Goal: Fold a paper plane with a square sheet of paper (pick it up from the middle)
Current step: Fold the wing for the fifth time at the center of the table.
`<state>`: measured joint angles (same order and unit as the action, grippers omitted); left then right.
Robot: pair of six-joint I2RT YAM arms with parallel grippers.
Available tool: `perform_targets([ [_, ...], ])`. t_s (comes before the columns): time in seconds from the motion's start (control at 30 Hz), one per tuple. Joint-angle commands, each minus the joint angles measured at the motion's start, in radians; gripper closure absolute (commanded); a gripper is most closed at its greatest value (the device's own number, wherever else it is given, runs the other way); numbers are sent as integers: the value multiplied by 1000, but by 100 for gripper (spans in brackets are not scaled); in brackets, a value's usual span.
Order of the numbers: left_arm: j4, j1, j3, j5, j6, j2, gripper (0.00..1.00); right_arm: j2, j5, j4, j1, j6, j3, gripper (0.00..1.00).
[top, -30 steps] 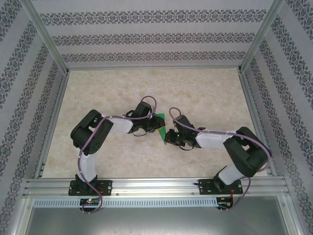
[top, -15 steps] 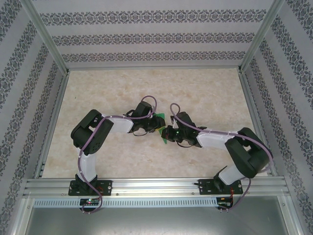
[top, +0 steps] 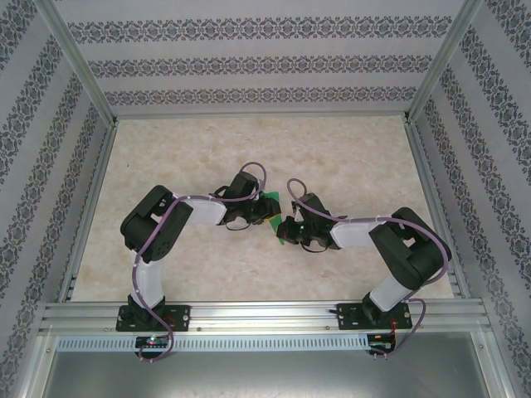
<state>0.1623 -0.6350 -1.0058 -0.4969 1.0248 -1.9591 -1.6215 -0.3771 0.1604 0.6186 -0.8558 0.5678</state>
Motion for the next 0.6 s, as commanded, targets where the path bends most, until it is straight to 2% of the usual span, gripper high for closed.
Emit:
perform_targets([
  [0.0, -47, 5, -16, -2, -29, -31, 66, -57, -10, -51, -6, -9, -60, 98],
  [0.13, -51, 6, -14, 0, -30, -34, 66, -45, -40, -14, -6, -36, -76, 97],
  [0.4, -55, 6, -17, 0, -28, -35, 67, 83, -74, -86, 0, -6, -52, 97],
  [0.57, -55, 5, -20, -1, -28, -36, 67, 24, -83, -97, 0, 1, -76, 96],
])
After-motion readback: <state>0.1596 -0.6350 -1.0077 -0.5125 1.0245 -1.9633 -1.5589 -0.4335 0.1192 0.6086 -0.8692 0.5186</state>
